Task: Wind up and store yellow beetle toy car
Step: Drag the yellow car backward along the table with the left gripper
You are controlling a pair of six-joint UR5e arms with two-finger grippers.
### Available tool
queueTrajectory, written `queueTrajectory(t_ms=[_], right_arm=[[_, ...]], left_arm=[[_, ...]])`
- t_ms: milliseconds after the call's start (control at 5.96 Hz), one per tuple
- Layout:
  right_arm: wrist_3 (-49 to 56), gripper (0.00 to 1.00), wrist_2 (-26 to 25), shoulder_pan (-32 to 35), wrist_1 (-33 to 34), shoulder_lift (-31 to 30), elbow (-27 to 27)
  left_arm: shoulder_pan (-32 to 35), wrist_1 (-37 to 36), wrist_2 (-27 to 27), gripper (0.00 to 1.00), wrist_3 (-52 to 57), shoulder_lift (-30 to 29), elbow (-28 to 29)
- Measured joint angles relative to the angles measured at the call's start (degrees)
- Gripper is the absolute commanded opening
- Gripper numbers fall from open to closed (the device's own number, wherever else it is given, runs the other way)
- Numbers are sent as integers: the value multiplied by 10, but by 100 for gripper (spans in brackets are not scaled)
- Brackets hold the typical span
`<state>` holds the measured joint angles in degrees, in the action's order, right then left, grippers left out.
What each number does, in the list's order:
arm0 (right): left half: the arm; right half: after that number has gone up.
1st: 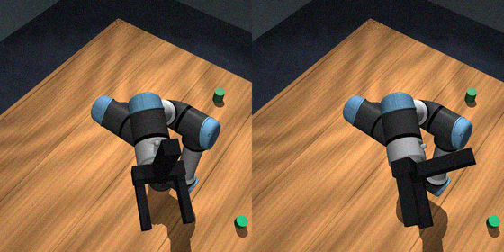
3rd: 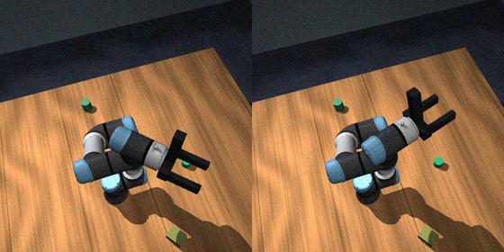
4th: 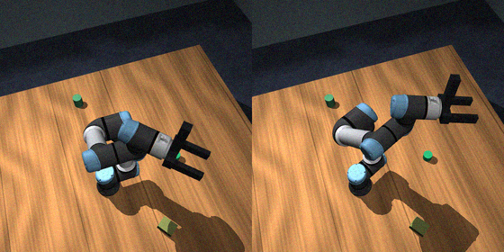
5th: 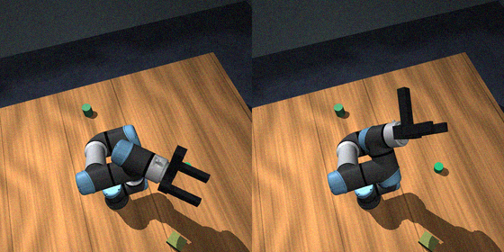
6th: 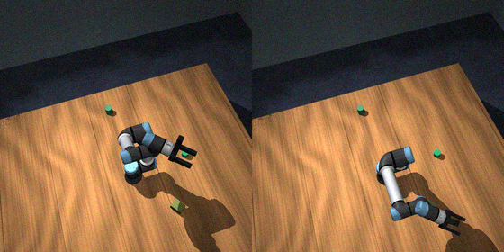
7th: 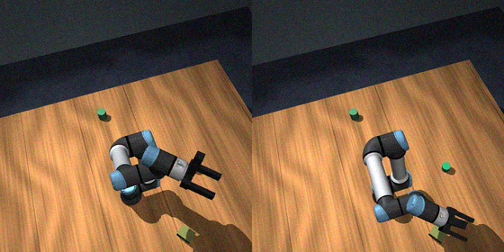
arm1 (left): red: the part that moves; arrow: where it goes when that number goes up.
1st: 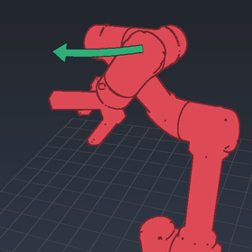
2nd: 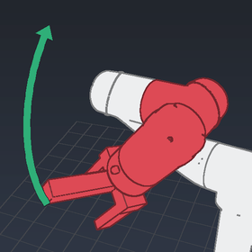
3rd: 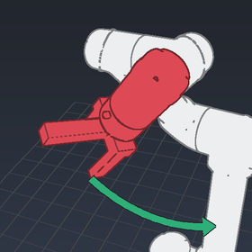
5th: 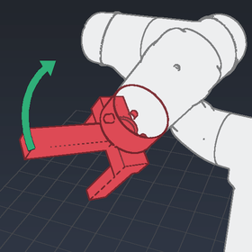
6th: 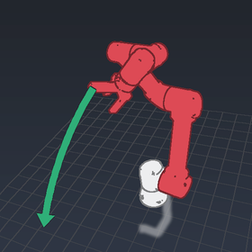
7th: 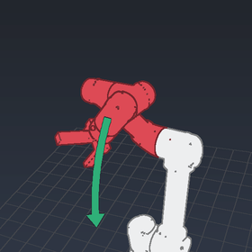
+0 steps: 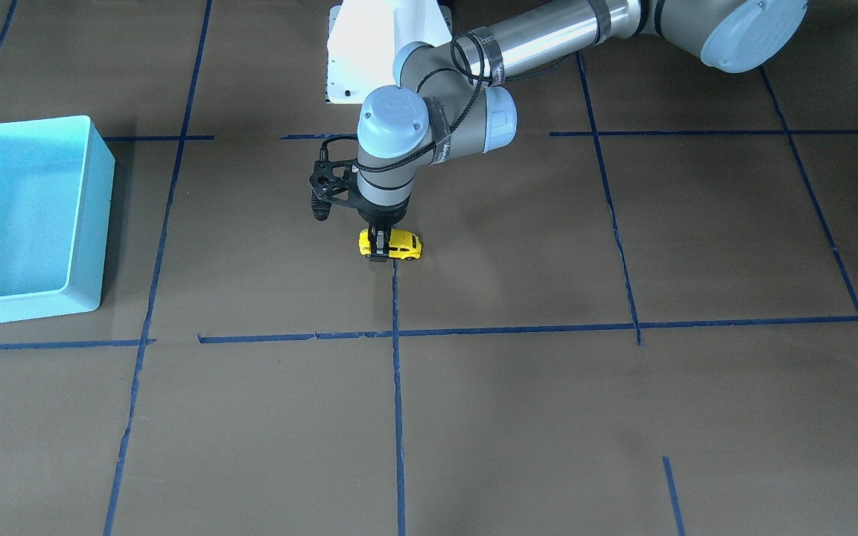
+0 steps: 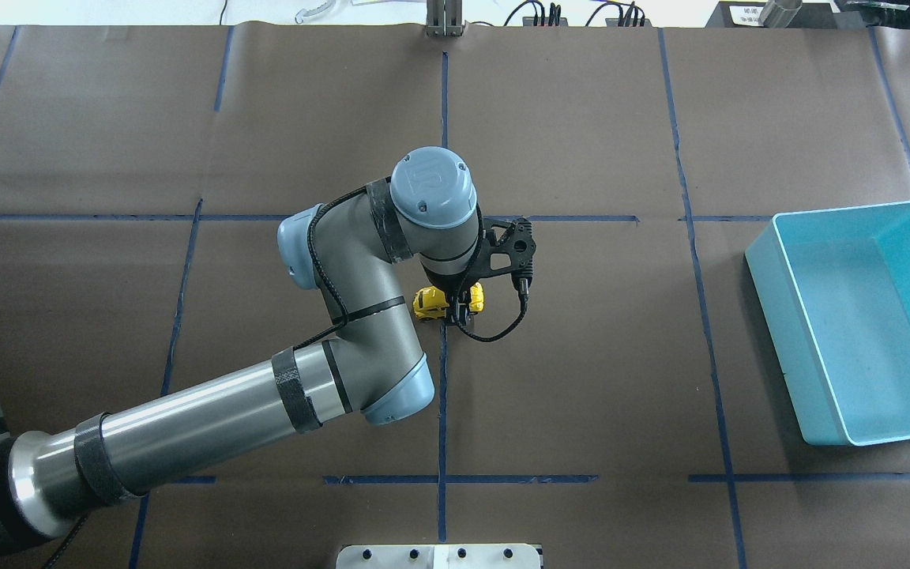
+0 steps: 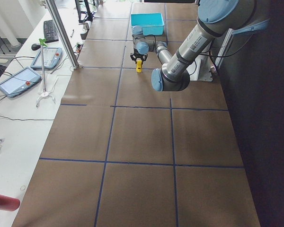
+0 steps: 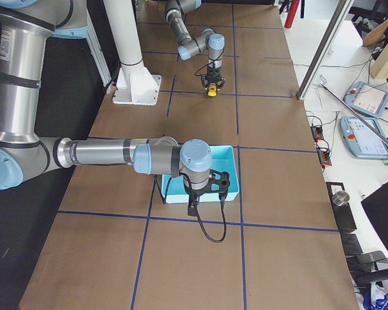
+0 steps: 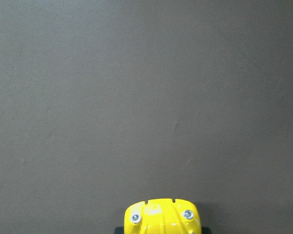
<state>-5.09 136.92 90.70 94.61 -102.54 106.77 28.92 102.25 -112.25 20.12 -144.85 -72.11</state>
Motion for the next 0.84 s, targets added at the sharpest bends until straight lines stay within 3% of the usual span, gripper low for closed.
queueTrajectory(t_ms=[839], right_arm=[[-1,100,-2,0,-2,-1,2]], left_arm=[[1,12,-1,0,-1,7,-2]])
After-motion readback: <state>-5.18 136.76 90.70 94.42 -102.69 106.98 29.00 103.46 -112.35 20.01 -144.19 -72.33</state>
